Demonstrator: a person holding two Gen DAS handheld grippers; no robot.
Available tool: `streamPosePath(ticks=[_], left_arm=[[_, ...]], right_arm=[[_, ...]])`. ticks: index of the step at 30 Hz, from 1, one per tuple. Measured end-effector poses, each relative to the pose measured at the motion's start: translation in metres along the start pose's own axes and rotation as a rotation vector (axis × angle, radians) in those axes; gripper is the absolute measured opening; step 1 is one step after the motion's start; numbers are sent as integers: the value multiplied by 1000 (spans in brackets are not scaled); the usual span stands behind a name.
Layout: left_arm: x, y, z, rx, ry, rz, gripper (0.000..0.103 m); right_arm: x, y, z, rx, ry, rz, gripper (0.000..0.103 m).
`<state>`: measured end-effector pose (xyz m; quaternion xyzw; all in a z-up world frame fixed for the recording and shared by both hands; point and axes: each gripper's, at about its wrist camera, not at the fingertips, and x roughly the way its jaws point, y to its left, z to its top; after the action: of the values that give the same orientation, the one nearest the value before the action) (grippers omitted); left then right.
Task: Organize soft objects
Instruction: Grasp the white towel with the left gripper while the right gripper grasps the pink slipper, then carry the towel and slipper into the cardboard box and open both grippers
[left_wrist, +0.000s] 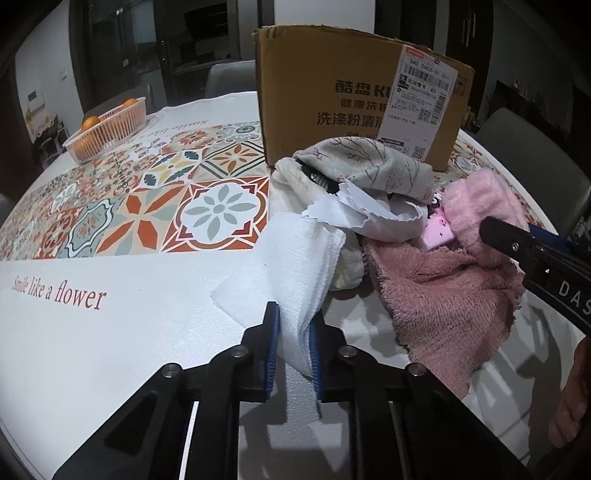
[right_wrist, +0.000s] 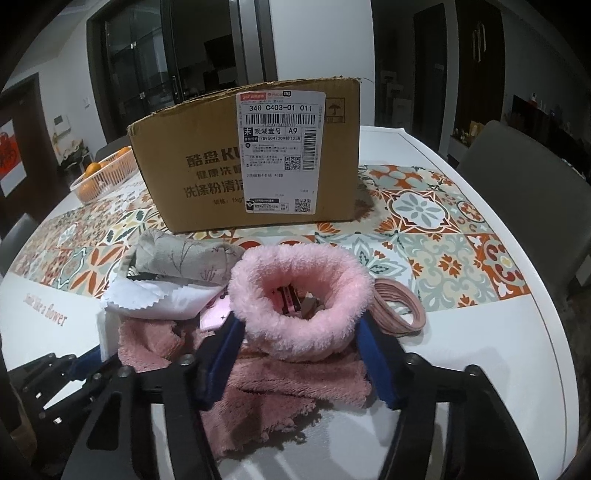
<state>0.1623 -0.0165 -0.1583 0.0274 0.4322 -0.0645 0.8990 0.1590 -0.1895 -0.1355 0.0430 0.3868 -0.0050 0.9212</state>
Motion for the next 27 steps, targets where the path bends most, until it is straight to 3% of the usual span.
streamPosePath(ticks=[2,5,13,27], left_arm=[[-3,2,1,-10,-11,-4,9],[-10,2,2,-12,-34,-7,7],[-32,1,7,-9,-110,-5,6],[-84,-6,33,19,-249,-57,6]], right_arm=[[-2,3,0,-16,-8,-9,42],[-5,5,0,-32,-15,-13,34],[-20,5,1,-25,-36,-1,28],[-64,9,13,-22,-139,26,28]])
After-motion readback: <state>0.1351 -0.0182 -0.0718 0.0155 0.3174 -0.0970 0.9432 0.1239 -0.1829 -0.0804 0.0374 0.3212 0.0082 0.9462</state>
